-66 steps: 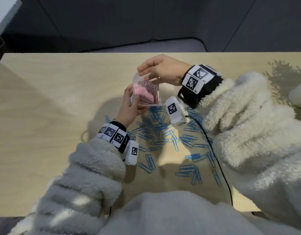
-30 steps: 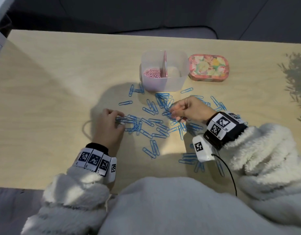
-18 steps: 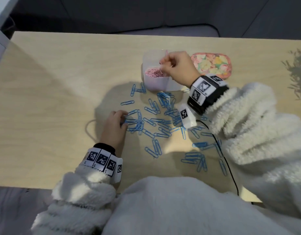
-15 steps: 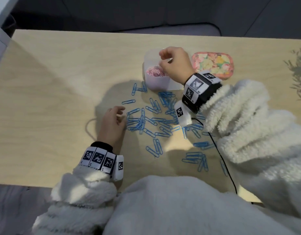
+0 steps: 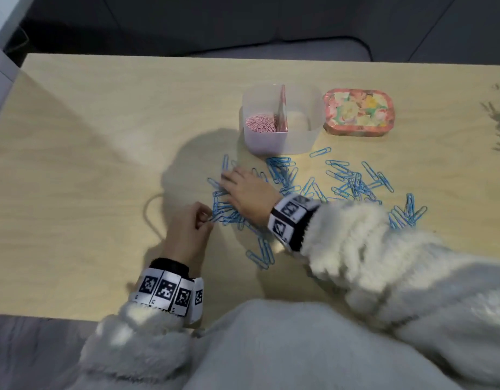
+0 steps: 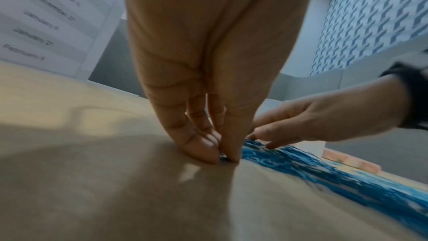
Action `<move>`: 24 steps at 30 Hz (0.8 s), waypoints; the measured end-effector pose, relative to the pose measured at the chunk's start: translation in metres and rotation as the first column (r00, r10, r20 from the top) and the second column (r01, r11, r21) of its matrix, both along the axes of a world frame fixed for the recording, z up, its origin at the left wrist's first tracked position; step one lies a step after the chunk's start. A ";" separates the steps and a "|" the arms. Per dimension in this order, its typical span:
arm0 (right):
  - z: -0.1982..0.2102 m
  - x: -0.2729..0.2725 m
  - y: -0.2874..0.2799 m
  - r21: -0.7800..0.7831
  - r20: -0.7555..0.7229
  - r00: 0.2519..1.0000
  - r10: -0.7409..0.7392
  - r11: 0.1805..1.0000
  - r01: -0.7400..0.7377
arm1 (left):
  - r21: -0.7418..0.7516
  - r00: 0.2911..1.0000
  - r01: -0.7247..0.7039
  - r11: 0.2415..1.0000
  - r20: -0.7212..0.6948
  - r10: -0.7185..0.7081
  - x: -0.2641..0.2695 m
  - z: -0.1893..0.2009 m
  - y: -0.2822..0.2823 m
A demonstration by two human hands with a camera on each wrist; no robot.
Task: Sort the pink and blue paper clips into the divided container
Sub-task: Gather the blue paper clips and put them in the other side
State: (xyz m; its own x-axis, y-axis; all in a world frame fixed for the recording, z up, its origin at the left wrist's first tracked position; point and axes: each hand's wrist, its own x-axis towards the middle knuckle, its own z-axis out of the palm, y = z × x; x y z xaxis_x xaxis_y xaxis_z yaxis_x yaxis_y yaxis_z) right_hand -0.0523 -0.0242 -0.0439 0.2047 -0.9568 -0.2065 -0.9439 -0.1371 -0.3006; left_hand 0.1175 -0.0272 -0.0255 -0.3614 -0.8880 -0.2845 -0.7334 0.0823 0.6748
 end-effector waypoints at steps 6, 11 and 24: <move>0.006 -0.031 0.068 -0.130 0.288 0.956 0.055 0.991 -0.018 | -0.057 0.981 0.195 0.979 0.027 -0.194 -0.028 0.000 0.004; 0.030 -0.127 0.120 -0.107 0.324 0.761 -0.562 0.777 0.620 | -0.185 0.972 0.236 0.954 0.070 -0.227 -0.031 0.001 -0.004; 0.016 -0.206 0.168 0.089 0.099 0.334 -0.937 0.343 0.935 | -0.120 0.927 0.345 0.931 0.197 -0.318 -0.058 -0.003 0.004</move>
State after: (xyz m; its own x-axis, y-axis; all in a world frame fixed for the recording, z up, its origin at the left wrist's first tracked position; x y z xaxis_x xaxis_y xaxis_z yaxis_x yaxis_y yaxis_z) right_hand -0.2587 0.1436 -0.0281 -0.8020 -0.5329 -0.2698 -0.4081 0.8187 -0.4039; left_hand 0.0591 -0.0234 -0.0289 -0.6003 -0.7626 -0.2411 -0.7496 0.4312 0.5022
